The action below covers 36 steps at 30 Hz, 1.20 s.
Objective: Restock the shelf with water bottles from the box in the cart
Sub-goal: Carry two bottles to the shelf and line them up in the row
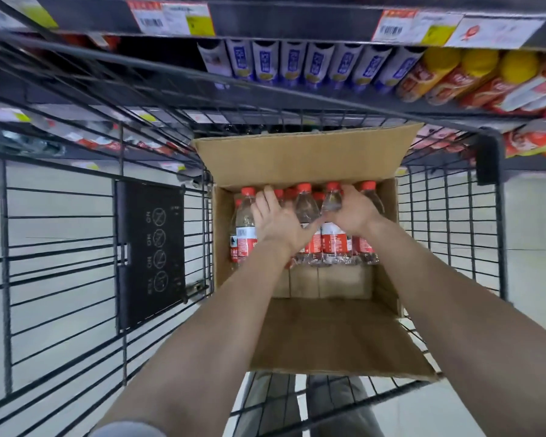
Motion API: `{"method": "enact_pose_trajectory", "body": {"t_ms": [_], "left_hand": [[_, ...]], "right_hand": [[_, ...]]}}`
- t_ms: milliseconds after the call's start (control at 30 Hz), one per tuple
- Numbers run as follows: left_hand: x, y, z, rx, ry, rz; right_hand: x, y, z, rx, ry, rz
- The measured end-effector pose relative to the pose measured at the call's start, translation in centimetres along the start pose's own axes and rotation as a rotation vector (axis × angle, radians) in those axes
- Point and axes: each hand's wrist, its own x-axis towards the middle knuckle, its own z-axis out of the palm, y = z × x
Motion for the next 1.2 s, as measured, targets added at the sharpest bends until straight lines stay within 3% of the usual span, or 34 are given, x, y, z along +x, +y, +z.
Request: {"method": "enact_pose_trajectory", "body": {"t_ms": [133, 267, 400, 533, 700, 767, 967, 1200], "left_hand": [[1.5, 0.2, 0.3, 0.066, -0.167, -0.013], [2.3, 0.5, -0.2, -0.078, -0.213, -0.094], [1.1, 0.4, 0.8, -0.29, -0.103, -0.103], [-1.6, 0.4, 2.1, -0.485, 0.101, -0.092], [-4.4, 1.2, 3.0, -0.647, 0.183, -0.093], [-5.0, 1.4, 3.1, -0.728, 0.189, -0.061], [-7.3, 0.8, 0.8, -0.966, 0.225, 0.096], [-13.1, -0.8, -7.8, -1.098, 0.349, 0.205]], "right_hand": [[1.7, 0.0, -0.4, -0.159, -0.114, 0.077], [2.1, -0.5, -0.1, -0.193, -0.109, 0.131], [1.4, -0.4, 0.3, -0.098, -0.023, 0.148], [-0.6, 0.9, 1.0, -0.073, 0.115, 0.043], [-3.9, 3.2, 2.0, 0.44, 0.212, -0.089], [-4.9, 3.7, 2.3, 0.517, 0.233, -0.126], [-7.8, 3.9, 0.7, 0.518, 0.25, -0.202], [-16.4, -0.2, -4.0, 0.432, 0.307, -0.391]]}}
